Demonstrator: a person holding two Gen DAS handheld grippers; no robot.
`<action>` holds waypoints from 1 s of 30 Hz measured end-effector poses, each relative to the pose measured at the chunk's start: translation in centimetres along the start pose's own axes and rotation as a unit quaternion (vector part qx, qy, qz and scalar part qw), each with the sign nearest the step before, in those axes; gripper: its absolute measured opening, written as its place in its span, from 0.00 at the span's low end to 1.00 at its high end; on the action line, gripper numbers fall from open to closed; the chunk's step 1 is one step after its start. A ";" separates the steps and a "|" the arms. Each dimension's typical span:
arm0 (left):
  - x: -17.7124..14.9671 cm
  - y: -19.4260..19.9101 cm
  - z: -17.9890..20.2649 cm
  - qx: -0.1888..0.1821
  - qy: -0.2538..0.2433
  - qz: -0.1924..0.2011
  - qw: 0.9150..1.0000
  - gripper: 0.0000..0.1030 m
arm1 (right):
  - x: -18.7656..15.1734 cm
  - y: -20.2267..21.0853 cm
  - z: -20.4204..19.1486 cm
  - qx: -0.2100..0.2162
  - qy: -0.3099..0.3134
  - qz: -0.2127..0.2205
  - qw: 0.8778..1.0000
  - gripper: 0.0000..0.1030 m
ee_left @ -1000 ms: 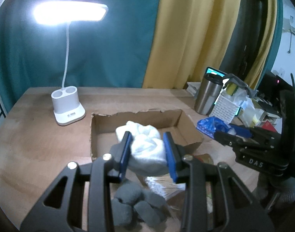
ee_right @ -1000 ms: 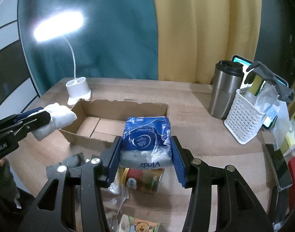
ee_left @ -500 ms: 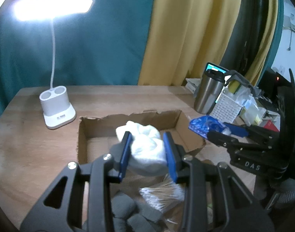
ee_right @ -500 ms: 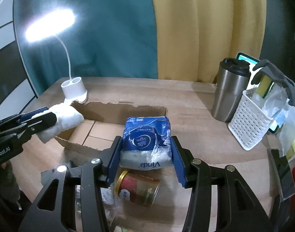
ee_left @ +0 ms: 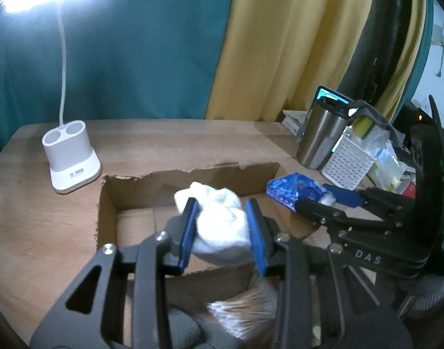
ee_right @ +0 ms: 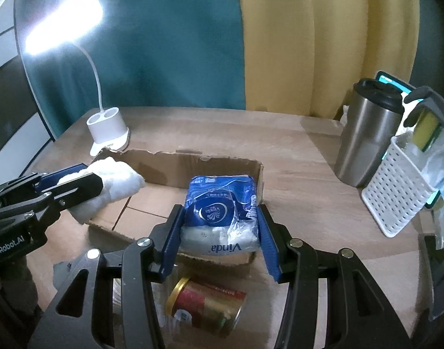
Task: Organize objects
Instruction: 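Lift the Vinda pack with the right gripper while the left carries the towel toward the box, then lower the Vinda pack into the box with the right gripper while the left releases the towel beside it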
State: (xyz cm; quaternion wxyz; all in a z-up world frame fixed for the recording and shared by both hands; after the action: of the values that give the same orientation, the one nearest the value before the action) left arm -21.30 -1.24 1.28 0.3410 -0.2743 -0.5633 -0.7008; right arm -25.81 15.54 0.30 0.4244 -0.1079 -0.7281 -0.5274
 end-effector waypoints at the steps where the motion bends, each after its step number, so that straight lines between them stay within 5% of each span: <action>1: 0.0 -0.3 -0.1 -0.001 0.001 -0.002 1.000 0.34 | 0.0 -0.3 0.0 0.001 -0.001 -0.002 1.000 0.50; 11: -0.6 -2.7 -1.0 -0.003 0.016 -0.022 1.000 0.34 | -0.1 -3.1 0.2 -0.009 -0.020 -0.027 0.999 0.51; 17: -1.1 -4.5 -1.0 -0.006 0.022 -0.036 0.999 0.34 | -0.1 -3.3 -0.1 -0.005 -0.028 -0.028 0.999 0.68; 25: -1.4 -6.0 0.1 -0.010 0.019 -0.049 0.999 0.34 | -0.2 -2.5 1.6 -0.027 -0.035 -0.018 0.999 0.69; 27: -1.5 -6.3 0.4 -0.009 0.019 -0.053 0.998 0.34 | -0.9 -3.0 2.5 -0.026 -0.044 -0.030 0.998 0.67; 30: -1.8 -6.9 0.8 -0.005 0.018 -0.062 0.998 0.34 | -1.9 -3.8 3.0 -0.018 -0.049 -0.050 0.997 0.45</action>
State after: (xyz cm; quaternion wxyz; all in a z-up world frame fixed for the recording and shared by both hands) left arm -25.63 0.74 -4.04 0.3054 -0.2274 -0.5692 -0.7287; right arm -28.44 17.04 -3.85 0.3595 -0.1043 -0.7427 -0.5552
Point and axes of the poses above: each gripper's, at about its wrist camera, not at the fingertips, and y roughly against the way its jaws point, z to its right, x to its top, the point moved 4 cm from there along -y, roughly the way its jaws point, and after that the axes turned 2 degrees about z, right-handed, at the moved point
